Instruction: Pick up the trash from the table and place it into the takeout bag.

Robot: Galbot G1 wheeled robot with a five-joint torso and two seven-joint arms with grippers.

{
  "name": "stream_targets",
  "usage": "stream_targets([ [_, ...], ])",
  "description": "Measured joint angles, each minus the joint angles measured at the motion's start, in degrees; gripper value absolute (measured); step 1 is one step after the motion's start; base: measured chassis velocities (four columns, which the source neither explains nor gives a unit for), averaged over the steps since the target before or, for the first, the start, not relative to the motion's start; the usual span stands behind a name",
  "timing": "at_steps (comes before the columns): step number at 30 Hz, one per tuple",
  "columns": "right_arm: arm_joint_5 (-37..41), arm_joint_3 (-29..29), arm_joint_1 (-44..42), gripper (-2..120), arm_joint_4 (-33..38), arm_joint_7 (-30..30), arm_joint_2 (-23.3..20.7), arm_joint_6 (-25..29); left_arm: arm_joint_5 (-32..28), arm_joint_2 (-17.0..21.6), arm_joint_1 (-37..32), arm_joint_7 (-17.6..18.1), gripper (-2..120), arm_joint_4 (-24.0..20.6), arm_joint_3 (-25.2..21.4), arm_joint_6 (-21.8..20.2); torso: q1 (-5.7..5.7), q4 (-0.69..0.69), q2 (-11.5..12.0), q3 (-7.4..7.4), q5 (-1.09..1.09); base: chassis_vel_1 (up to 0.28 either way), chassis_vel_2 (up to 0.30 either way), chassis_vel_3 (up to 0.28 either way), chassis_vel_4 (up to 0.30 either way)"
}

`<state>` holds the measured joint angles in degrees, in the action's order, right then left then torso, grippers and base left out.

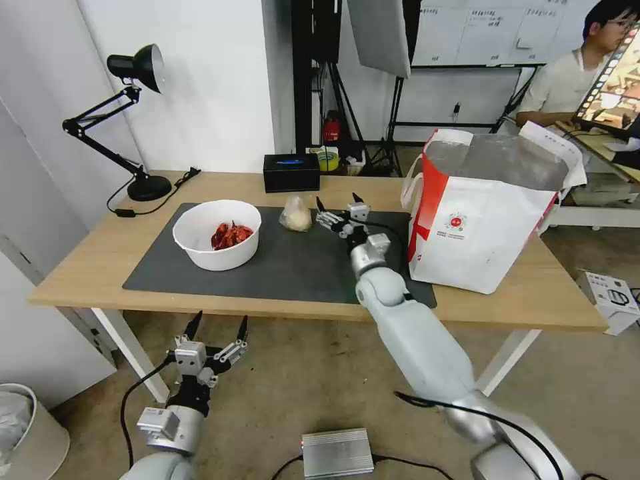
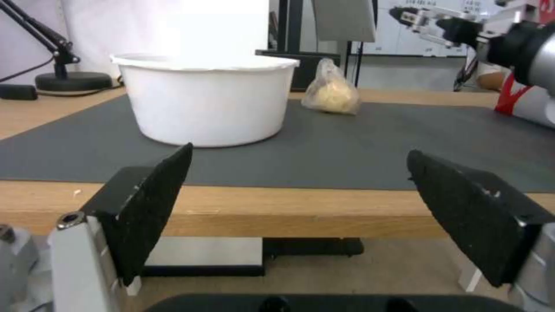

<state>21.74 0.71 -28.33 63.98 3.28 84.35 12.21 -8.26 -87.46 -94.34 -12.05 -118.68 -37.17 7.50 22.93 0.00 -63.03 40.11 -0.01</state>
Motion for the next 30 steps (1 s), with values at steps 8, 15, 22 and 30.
stream_targets([
  [8,-2.13,-1.45,5.01,100,-8.83,-1.47,4.24,0.96,-0.23,0.04,-0.02,-0.44,100,0.51,-0.08,0.23,0.00,0.00,0.00,0.00,0.00,0.000,0.000,0.000,0.000],
  [15,-2.93,-1.22,7.41,100,-13.43,-2.26,5.75,1.86,0.18,-0.09,0.01,-0.45,100,0.39,0.43,0.23,-0.01,0.00,0.00,0.00,0.01,0.000,0.000,0.000,0.000],
  [22,-1.62,-1.21,9.55,100,-17.16,-3.42,5.81,2.02,1.01,-0.57,-0.31,-0.45,100,0.14,0.90,0.23,-0.01,0.00,0.00,0.00,0.01,0.000,0.000,0.000,0.000],
  [30,5.32,-1.66,11.14,100,-19.71,-5.75,5.80,0.11,2.03,-1.12,-0.49,-0.47,100,-0.09,1.47,0.23,-0.01,-0.01,0.00,0.00,0.01,0.000,0.000,0.000,0.000],
])
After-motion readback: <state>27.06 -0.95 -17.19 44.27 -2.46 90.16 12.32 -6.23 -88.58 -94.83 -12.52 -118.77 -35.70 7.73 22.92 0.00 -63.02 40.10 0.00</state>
